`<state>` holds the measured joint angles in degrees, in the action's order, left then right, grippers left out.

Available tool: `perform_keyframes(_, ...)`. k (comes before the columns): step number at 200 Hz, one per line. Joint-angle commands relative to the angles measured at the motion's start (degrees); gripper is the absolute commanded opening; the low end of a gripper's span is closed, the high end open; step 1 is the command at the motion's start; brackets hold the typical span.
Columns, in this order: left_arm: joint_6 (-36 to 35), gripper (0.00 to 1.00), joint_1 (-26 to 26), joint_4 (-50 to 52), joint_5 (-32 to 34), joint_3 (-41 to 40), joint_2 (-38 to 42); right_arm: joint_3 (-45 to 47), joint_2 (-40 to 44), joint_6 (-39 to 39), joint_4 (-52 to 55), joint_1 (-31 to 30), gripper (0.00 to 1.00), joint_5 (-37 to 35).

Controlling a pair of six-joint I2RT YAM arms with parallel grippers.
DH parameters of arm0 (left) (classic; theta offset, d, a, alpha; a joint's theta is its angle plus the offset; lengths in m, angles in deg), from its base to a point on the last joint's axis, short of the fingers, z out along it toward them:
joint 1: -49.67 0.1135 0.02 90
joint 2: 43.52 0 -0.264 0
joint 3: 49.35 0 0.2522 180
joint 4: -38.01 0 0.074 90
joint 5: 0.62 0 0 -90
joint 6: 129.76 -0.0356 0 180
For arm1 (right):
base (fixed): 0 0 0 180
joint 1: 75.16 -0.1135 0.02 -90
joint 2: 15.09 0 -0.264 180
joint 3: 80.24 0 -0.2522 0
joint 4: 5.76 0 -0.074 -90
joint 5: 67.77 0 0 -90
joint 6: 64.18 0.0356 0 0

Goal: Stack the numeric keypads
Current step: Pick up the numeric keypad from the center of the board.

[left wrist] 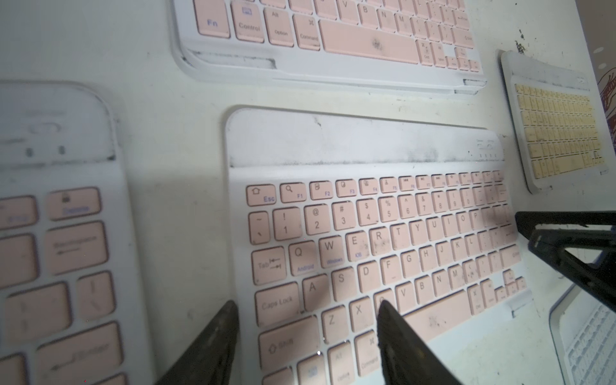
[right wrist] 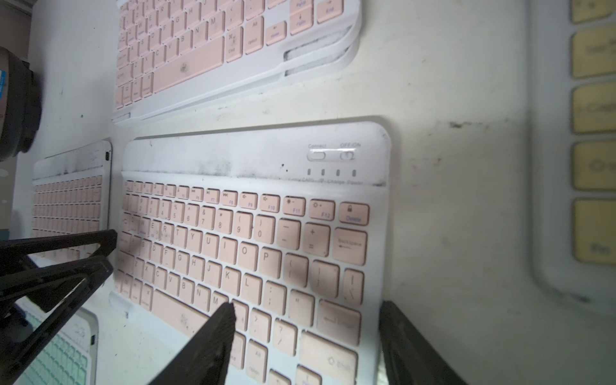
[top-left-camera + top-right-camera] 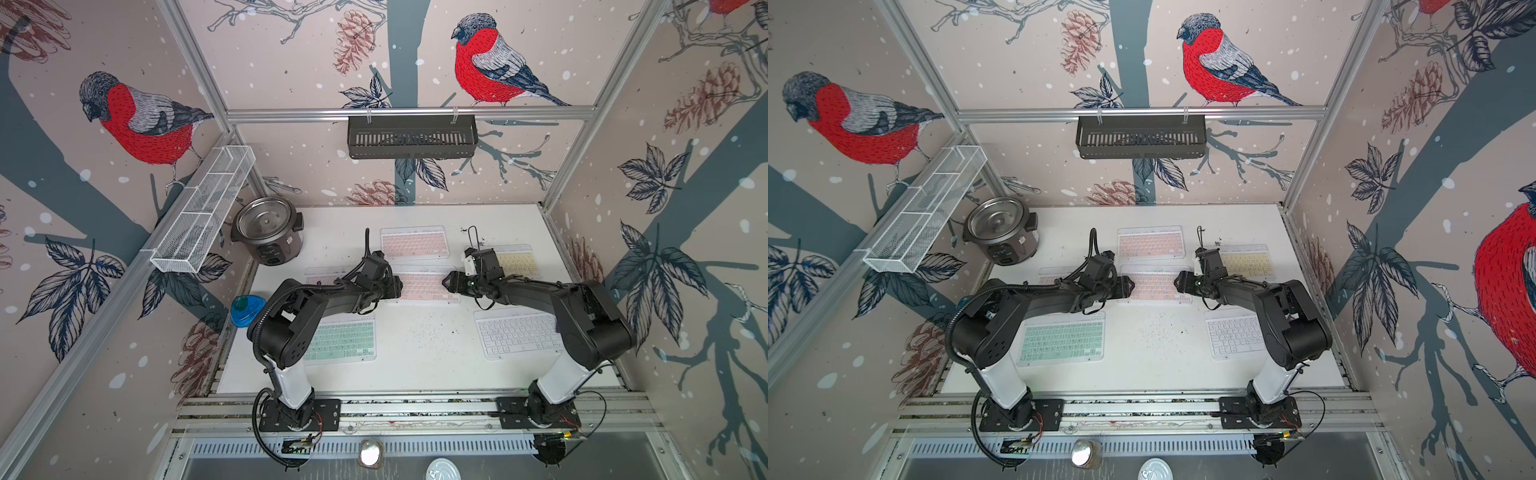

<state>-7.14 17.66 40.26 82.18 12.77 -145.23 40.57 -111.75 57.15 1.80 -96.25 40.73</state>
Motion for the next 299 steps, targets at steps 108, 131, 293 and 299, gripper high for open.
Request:
perform_keyframes(108, 3.07, 0.66, -0.77, 1.79, -3.43, -5.81, 2.3, 4.53, 6.51, 7.95, -10.3, -0.46, 0.69, 13.96)
perform_keyframes(131, 2.89, 0.66, -0.78, 1.8, -3.69, -5.97, 2.31, 5.41, 8.33, 8.72, -10.88, -0.55, 0.69, 15.31)
perform_keyframes(293, 1.83, 0.65, -1.57, -0.53, -7.84, -8.19, 3.29, 12.28, 16.52, 14.74, -17.68, -2.36, 0.68, 19.99)
perform_keyframes(299, 1.83, 0.65, -1.56, -0.66, -8.01, -8.34, 3.43, 12.61, 16.51, 15.09, -18.27, -2.38, 0.68, 19.99)
